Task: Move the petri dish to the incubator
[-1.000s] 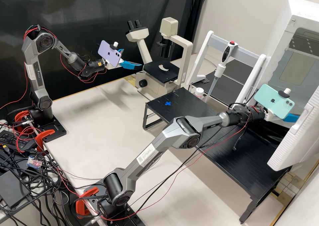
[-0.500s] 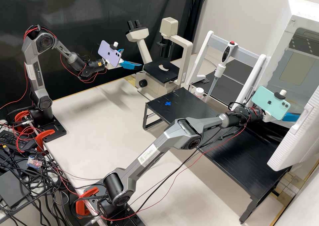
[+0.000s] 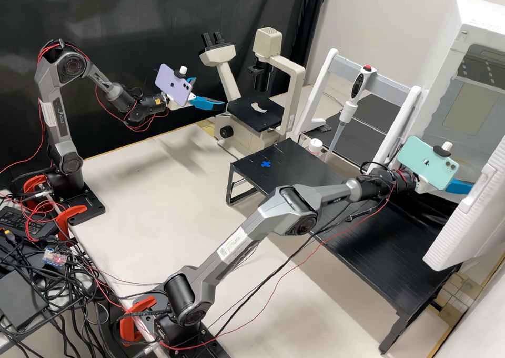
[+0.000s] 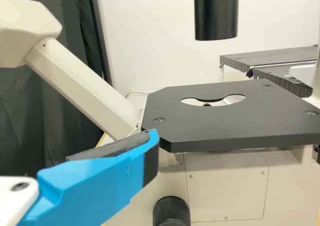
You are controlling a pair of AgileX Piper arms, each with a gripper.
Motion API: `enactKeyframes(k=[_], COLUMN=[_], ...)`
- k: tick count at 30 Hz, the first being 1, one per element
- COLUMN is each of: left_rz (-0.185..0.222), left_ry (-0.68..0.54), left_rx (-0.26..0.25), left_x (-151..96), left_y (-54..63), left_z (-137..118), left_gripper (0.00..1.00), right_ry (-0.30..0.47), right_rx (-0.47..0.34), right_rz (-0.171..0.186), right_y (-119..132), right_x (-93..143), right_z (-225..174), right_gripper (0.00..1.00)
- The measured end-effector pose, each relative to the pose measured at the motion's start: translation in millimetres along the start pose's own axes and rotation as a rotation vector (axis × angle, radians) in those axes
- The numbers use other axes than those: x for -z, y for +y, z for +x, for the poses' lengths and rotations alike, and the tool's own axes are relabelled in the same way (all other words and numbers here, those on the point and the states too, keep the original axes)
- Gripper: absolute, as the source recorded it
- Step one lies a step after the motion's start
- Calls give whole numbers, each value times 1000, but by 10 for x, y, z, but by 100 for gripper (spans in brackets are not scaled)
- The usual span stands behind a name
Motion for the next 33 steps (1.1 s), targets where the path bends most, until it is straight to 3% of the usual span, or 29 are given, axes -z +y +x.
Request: enactKeyframes(k=[3,8,14,20,29,33], left_rz=[0,0,0,0,0,0], left_ry=[0,0,0,0,0,0], left_rx=[0,0,0,0,0,0], left_x=[0,0,0,0,0,0], left_y=[0,0,0,0,0,0], left_z=[0,0,0,0,0,0], left_gripper=[100,100,100,100,100,100], right_ry=[5,0,-34,-57,-82,-44], right_rx=[24,64,101,112,180,217], right_rz=[-1,27,69,82,117,122], right_y=[6,86,256,440,508,505], right_x=[8,-8,-129,-252,-423,-404], right_z=[-61,-244,-557,-856,-1551,-2035], right_gripper=[100,100,100,100,100,100])
